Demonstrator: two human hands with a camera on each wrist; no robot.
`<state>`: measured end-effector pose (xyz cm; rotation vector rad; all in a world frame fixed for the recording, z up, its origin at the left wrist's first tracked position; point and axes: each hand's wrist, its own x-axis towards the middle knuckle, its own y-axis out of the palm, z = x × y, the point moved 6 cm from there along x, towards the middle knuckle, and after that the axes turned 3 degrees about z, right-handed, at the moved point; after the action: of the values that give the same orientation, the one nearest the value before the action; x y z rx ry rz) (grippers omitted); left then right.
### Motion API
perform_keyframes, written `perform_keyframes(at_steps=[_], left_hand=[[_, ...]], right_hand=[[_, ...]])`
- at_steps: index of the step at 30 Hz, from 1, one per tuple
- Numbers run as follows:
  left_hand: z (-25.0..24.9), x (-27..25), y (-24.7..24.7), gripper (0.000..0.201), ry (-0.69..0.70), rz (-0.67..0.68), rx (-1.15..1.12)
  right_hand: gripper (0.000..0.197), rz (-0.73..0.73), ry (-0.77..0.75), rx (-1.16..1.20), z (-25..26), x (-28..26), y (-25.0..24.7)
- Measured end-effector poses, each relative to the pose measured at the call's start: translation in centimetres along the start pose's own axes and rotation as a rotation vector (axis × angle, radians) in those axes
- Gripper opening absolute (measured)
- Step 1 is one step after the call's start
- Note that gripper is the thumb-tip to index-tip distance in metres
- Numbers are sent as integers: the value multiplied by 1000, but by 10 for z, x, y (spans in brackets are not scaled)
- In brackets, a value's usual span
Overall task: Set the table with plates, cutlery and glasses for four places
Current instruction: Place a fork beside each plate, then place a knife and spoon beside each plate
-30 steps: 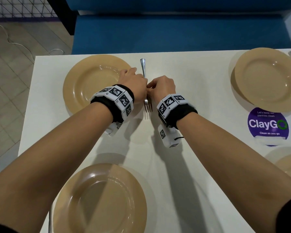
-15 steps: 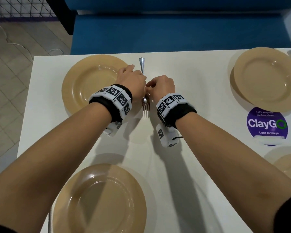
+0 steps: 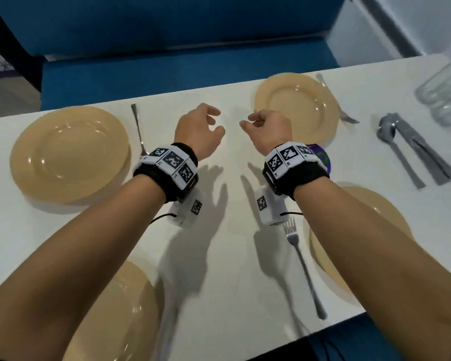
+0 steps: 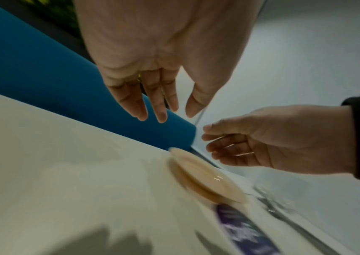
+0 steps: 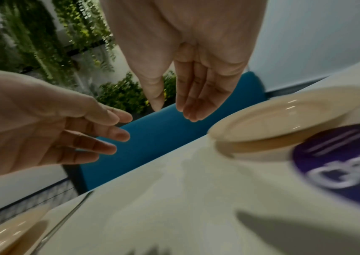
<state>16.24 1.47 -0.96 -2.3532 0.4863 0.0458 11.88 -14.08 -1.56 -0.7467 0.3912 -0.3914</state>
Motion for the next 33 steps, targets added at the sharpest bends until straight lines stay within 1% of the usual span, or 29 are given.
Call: perform_keyframes(at_steps=[4, 6, 7, 8, 10, 11, 12, 14, 15, 17, 18, 20, 22, 25, 28, 30, 33], left_hand=[[-76, -9, 78, 34, 66, 123, -19], [-112, -10, 123, 36, 83, 217, -19], [-127, -9, 146, 37, 87, 248, -15], [-155, -6, 183, 38, 84, 276, -6], [-167, -4, 215, 39, 77, 335, 45], [-186, 0, 245, 40, 73, 359, 77], [-204, 5, 275, 41, 48, 378, 116], [-230, 11, 321, 45, -18, 407, 137], [-238, 16, 340, 45, -68, 409, 134], [-250, 25, 366, 38, -150, 394, 140], [-253, 29, 379, 36, -176, 401, 153], [-250, 34, 395, 45, -217, 418, 204], [-246, 40, 405, 47, -246, 405, 223], [-243, 47, 417, 38, -278, 393, 230], [-243, 50, 420, 27, -325, 329, 212], [-244, 51, 422, 19, -350, 283, 190], [-250, 53, 428, 14, -348, 281, 149]], right_hand=[[32, -112, 81, -5, -73, 3, -85], [31, -142, 136, -31, -117, 10, -122], [31, -153, 163, -45, -140, 16, -140], [31, -165, 191, -72, -174, 25, -172], [29, -159, 234, -129, -209, 29, -189], [28, -170, 255, -161, -235, 35, -214], [27, -174, 291, -181, -263, 42, -240], [28, -150, 348, -227, -314, 53, -274], [30, -126, 368, -257, -334, 58, -285], [33, -69, 373, -314, -361, 71, -299], [33, -36, 361, -332, -370, 76, -301], [32, 37, 307, -364, -379, 83, -296], [30, 68, 255, -377, -381, 89, -293], [30, 75, 224, -373, -387, 97, -294], [27, 110, 182, -399, -386, 102, -296], [24, 124, 173, -418, -386, 103, -298], [21, 128, 191, -414, -389, 103, -301]])
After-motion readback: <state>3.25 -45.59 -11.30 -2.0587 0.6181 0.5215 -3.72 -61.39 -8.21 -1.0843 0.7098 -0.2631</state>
